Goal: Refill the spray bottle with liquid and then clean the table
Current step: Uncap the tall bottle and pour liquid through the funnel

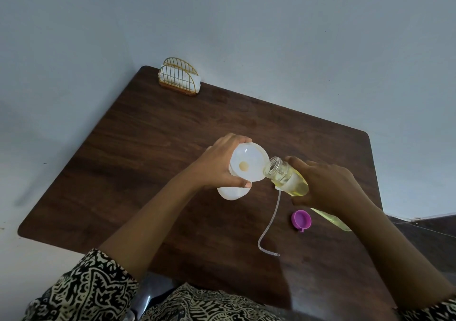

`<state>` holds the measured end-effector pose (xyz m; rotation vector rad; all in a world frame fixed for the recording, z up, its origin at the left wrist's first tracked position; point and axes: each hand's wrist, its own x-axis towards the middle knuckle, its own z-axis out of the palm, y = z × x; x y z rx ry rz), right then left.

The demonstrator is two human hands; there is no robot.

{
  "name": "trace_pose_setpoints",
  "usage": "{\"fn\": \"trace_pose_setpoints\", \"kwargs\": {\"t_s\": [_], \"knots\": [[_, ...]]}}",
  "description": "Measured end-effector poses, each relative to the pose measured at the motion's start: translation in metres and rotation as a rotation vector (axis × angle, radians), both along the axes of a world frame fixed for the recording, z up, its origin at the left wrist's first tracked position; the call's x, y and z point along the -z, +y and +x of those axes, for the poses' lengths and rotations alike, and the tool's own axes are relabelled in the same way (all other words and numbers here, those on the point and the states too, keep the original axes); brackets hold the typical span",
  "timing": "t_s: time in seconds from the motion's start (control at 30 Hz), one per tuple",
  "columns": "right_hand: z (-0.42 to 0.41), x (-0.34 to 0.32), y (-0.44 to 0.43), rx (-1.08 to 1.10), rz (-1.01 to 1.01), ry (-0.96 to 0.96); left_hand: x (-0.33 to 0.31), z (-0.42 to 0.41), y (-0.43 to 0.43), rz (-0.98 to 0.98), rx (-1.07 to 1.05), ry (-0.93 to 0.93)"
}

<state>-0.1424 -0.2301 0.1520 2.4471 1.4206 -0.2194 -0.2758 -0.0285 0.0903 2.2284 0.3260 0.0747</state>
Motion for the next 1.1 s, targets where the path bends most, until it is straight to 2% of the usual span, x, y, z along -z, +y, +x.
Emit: {"fn": "trace_pose_setpoints", "kwargs": {"t_s": [1.1], "knots": [[0.0000,-0.0077,0.0063,-0.012,-0.014,0.042,-0.0013,-0.0013,-0.0002,-0.020,-0.011,0.006]]}}
